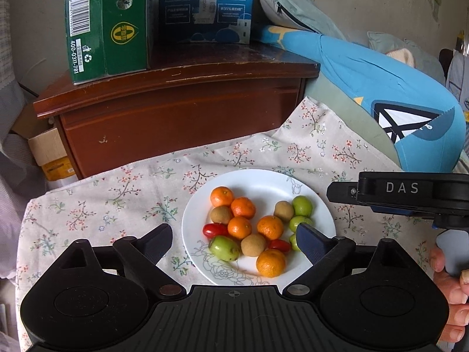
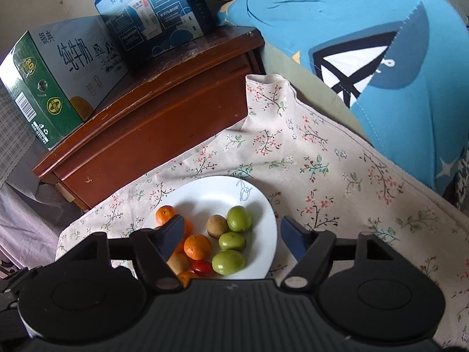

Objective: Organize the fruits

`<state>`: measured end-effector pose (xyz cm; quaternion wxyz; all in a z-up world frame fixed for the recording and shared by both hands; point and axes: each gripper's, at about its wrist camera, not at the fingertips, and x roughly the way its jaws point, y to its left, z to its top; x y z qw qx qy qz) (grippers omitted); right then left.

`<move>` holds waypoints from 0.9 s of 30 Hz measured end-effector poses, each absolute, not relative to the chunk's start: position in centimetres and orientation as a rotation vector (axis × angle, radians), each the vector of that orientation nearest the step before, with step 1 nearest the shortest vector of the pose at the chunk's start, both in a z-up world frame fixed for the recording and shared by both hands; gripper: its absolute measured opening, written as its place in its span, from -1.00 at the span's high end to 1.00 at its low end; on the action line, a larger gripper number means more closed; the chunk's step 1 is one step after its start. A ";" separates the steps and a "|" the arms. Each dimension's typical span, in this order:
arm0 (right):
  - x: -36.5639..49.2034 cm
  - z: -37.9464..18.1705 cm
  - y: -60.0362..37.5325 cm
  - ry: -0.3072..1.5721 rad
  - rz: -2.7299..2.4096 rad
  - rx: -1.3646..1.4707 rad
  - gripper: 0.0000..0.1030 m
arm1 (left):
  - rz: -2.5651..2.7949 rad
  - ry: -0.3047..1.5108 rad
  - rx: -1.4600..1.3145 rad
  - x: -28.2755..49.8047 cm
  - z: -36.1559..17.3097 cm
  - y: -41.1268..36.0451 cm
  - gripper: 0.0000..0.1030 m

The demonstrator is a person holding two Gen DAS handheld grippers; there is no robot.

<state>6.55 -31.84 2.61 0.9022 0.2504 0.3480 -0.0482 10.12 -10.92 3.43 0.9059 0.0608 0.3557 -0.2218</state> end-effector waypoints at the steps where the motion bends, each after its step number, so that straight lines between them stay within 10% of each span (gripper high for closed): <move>1: 6.2 2.8 -31.8 0.722 -0.102 0.513 -0.44 | -0.459 0.737 0.128 10.0 3.6 -10.8 -0.81; 27: 3.7 3.0 -27.1 0.900 -0.213 0.279 -0.85 | -0.299 0.835 0.236 10.7 3.0 -8.0 -0.95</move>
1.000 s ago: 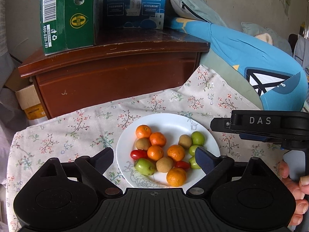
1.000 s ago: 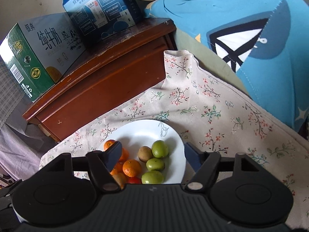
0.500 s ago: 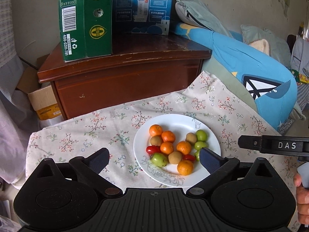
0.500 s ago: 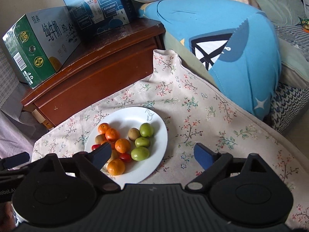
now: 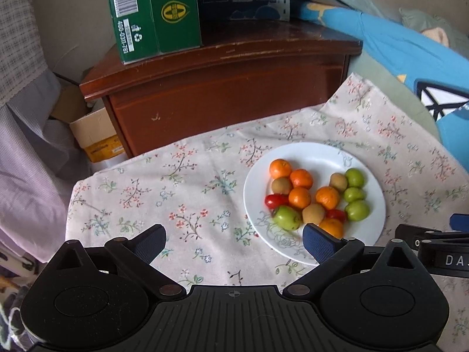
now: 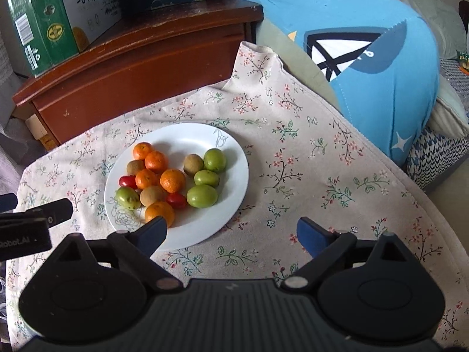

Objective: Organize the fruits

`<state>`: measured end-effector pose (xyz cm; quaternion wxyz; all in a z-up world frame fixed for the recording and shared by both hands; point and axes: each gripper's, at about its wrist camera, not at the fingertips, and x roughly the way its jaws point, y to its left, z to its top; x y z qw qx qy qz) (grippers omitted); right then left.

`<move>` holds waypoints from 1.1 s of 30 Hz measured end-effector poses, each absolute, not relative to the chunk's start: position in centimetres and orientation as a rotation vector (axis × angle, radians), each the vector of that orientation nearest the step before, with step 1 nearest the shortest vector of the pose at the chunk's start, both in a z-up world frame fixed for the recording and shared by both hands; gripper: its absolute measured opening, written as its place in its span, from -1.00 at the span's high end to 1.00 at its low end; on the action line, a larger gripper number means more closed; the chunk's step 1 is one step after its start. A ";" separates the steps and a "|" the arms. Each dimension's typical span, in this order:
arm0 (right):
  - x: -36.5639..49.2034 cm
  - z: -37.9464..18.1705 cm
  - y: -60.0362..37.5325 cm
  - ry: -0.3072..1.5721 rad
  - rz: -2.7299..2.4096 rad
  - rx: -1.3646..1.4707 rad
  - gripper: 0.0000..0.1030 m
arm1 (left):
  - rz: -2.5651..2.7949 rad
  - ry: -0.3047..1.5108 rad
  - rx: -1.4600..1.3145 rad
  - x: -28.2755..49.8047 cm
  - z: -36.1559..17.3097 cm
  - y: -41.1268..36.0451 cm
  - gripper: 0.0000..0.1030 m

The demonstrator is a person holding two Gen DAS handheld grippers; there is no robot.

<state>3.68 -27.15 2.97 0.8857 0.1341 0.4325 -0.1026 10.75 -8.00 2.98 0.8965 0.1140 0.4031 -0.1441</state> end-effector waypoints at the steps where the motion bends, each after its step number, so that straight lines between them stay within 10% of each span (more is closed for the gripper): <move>1: 3.8 2.8 -26.9 0.910 -0.213 0.271 -0.85 | -0.291 0.845 0.249 10.8 2.6 -8.2 -0.95; 33: 5.1 0.0 -25.6 1.009 -0.298 0.201 -0.90 | -0.225 0.928 0.245 11.4 -0.3 -9.5 -0.95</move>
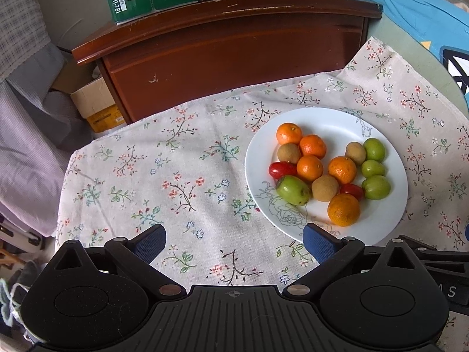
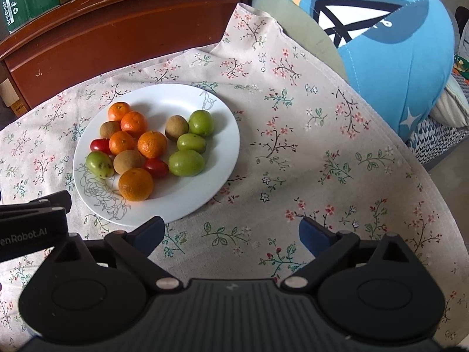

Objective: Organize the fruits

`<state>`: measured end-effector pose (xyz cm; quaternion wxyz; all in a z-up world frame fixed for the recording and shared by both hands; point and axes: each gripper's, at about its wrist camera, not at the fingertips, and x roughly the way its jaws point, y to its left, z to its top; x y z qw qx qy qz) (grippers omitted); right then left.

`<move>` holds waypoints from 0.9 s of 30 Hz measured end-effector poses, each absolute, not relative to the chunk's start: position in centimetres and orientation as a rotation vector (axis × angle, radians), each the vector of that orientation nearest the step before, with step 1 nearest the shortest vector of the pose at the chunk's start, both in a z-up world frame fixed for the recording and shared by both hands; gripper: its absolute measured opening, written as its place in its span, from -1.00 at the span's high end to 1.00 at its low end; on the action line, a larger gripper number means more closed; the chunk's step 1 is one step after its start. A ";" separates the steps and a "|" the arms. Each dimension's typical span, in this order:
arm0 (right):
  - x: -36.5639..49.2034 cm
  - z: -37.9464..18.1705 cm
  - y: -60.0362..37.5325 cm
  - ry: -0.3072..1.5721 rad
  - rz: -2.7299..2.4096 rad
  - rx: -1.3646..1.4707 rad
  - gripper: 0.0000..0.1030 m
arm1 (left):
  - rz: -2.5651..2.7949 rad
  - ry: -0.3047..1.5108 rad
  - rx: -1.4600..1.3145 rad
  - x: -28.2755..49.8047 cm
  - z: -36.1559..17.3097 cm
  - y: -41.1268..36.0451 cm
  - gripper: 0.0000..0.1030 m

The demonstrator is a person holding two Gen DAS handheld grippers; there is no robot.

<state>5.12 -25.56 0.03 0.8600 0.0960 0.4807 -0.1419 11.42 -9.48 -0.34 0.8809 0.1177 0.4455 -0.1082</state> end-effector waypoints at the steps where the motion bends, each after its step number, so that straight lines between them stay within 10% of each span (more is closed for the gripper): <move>1: 5.1 0.0 -25.5 1.009 -0.299 0.201 -0.90 | -0.225 0.929 0.245 11.4 -0.4 -9.5 -0.95; 27: 5.4 -0.6 -25.4 1.008 -0.293 0.194 -0.90 | -0.219 0.946 0.263 11.5 -0.8 -9.4 -0.95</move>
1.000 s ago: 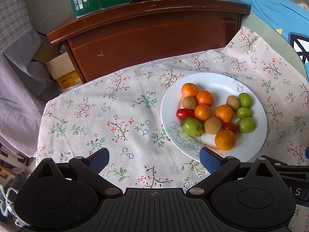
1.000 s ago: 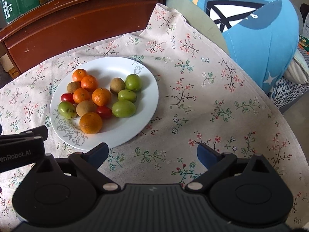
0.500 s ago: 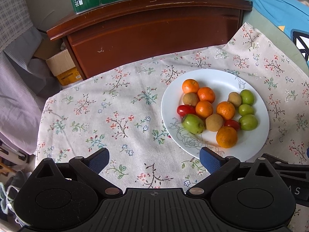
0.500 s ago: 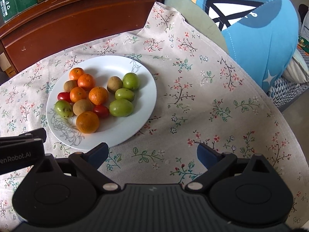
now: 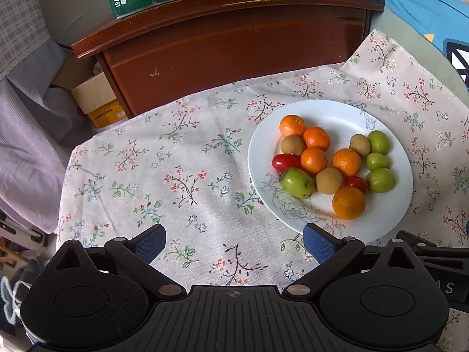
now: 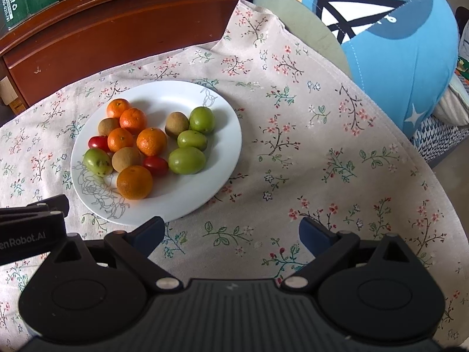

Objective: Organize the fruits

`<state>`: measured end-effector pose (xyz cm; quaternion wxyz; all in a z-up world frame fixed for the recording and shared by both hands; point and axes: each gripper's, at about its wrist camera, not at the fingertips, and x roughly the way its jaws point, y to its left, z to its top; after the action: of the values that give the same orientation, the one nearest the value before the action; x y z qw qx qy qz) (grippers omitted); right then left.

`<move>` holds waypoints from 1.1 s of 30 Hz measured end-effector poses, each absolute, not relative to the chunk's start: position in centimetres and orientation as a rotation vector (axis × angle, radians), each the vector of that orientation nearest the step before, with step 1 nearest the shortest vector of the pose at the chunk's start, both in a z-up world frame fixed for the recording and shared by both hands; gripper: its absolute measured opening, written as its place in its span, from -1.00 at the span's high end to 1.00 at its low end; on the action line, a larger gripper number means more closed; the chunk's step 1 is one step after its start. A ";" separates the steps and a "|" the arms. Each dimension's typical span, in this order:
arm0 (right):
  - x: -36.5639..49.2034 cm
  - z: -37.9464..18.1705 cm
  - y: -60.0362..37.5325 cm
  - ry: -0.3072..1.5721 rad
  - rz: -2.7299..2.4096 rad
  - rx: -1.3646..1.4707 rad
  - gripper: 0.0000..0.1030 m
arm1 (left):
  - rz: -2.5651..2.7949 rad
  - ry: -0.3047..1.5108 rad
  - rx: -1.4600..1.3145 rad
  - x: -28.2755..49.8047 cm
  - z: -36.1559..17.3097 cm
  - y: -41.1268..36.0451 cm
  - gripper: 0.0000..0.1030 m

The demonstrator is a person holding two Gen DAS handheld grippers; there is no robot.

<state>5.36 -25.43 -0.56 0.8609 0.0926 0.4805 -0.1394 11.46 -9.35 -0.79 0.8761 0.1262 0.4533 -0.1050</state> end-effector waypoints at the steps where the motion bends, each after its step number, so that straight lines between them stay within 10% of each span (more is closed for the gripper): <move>1: 5.4 -0.6 -25.4 1.009 -0.291 0.190 -0.90 | -0.220 0.947 0.266 11.4 -0.8 -9.3 -0.95; 33: 0.7 -1.7 -22.1 0.975 -0.114 0.160 -0.90 | -0.182 0.947 0.253 5.6 -1.1 -4.2 -0.96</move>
<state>0.73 -22.08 -1.70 0.8789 0.0769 0.4675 -0.0547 5.57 -4.22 -1.06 0.8785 0.1212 0.4539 -0.0870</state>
